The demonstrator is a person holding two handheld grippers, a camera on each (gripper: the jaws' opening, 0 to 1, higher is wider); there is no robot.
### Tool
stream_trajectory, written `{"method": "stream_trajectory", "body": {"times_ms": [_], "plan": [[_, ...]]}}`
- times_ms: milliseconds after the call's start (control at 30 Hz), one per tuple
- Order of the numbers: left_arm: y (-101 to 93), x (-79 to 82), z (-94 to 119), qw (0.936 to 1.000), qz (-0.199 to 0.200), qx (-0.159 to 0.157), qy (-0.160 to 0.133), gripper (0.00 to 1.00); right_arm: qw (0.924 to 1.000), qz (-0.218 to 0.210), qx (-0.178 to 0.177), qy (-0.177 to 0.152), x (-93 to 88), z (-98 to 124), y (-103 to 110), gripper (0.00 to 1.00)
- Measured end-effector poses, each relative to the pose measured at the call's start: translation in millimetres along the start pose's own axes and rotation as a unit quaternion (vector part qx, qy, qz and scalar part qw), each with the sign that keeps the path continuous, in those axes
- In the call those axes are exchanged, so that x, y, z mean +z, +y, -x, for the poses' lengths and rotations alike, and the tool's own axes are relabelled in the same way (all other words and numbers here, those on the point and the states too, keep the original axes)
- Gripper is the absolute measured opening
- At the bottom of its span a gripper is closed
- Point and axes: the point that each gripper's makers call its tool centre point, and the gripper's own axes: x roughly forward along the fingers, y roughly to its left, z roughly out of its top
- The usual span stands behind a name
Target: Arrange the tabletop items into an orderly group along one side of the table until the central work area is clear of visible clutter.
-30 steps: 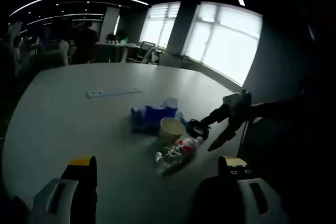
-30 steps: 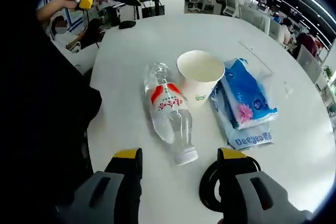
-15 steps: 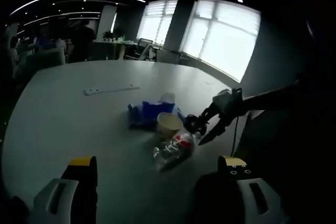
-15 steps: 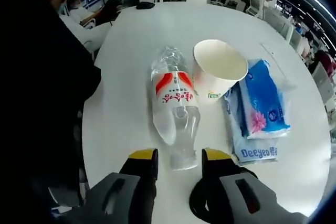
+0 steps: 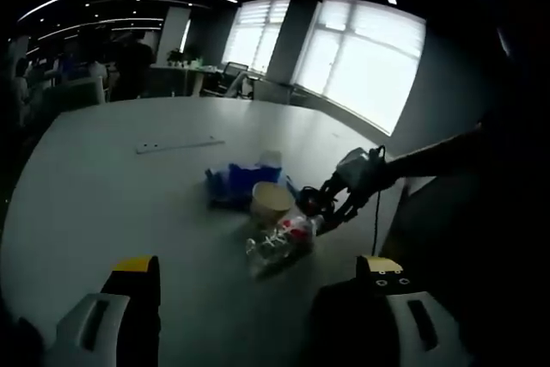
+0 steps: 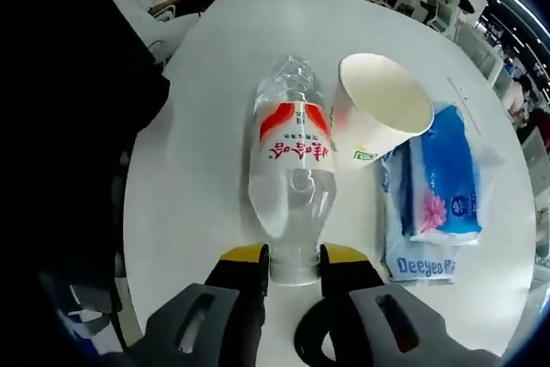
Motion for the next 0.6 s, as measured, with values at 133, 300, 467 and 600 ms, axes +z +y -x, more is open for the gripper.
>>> {"method": "stream_trajectory", "body": {"times_ms": [133,300,467,600], "plan": [[-0.8,-2.1,0.2,1.0,0.001,-0.002,0.003,0.92,1.0,0.008,0.004,0.0,-0.4,-1.5,0.6,0.2],[-1.9,-3.1,-0.1,1.0,0.001,-0.003,0.003,0.92,0.9999,0.012,0.005,0.002,-0.9,-3.3,1.2,0.2],[-3.0,-5.0,-2.1,0.9999,0.001,-0.007,0.01,0.92,0.9999,0.017,0.001,-0.001,-1.9,-4.0,0.6,0.2],[-4.8,-3.3,-3.1,0.9999,-0.003,-0.008,0.013,0.92,0.9998,0.021,-0.004,-0.005,-2.3,-4.0,0.1,0.19]]}}
